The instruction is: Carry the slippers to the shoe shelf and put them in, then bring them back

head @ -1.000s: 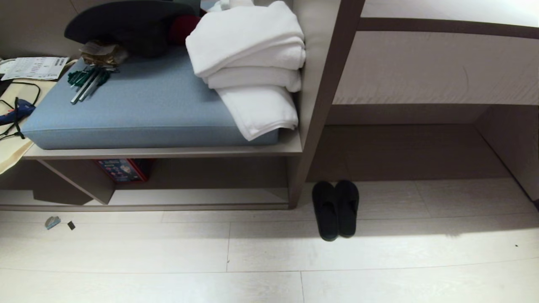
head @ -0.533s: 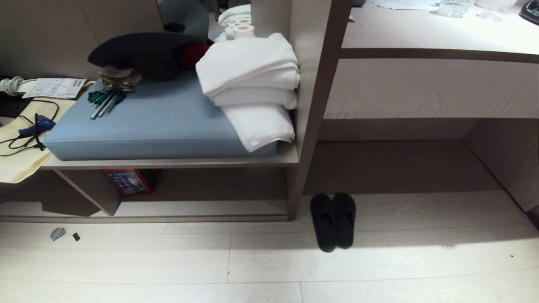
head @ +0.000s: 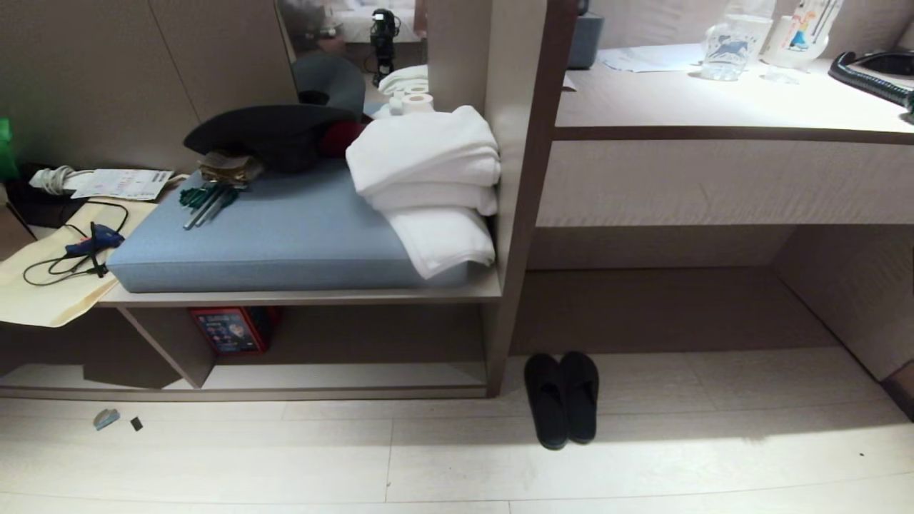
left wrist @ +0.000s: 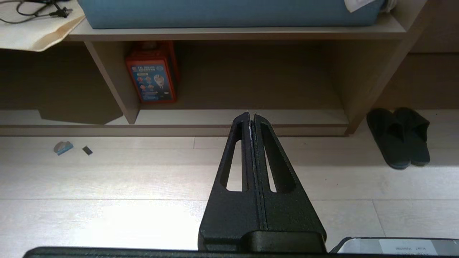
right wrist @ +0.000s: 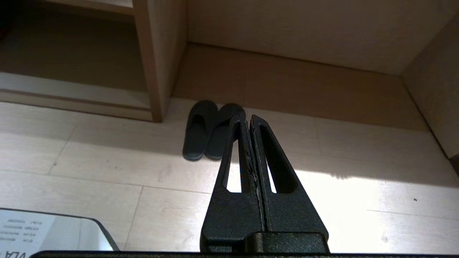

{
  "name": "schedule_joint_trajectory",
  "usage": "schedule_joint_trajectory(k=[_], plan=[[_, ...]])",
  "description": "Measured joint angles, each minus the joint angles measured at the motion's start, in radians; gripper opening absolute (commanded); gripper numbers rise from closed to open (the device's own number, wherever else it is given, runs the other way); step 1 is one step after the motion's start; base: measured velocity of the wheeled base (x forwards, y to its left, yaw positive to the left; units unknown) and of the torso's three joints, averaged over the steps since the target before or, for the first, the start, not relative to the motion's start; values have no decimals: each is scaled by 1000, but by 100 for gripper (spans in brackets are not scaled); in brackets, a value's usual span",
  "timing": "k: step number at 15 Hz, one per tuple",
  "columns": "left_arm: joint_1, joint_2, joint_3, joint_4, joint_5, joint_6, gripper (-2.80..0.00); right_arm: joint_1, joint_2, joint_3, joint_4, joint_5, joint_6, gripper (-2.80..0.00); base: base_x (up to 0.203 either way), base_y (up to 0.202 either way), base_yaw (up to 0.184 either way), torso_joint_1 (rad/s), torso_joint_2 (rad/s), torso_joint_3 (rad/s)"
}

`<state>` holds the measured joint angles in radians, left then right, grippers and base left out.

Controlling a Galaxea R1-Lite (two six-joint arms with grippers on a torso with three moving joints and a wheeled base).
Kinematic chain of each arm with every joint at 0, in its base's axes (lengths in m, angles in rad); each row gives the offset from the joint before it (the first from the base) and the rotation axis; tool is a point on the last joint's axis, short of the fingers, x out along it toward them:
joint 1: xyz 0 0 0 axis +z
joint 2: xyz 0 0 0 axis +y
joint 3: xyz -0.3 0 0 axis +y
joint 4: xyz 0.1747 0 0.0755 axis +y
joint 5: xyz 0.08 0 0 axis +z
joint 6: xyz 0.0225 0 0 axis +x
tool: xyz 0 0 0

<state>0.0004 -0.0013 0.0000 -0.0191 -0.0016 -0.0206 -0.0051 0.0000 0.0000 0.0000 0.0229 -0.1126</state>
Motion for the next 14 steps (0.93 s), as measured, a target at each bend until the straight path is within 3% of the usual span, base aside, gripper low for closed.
schedule_joint_trajectory(k=[9,14], plan=[[0,0,0,-2,0,-2,-280,0,0,0,0,-1,6,-280,0,0,0,0,1,198],[0,0,0,-1,0,1,-280,0,0,0,0,-2,6,-280,0,0,0,-1,1,38]])
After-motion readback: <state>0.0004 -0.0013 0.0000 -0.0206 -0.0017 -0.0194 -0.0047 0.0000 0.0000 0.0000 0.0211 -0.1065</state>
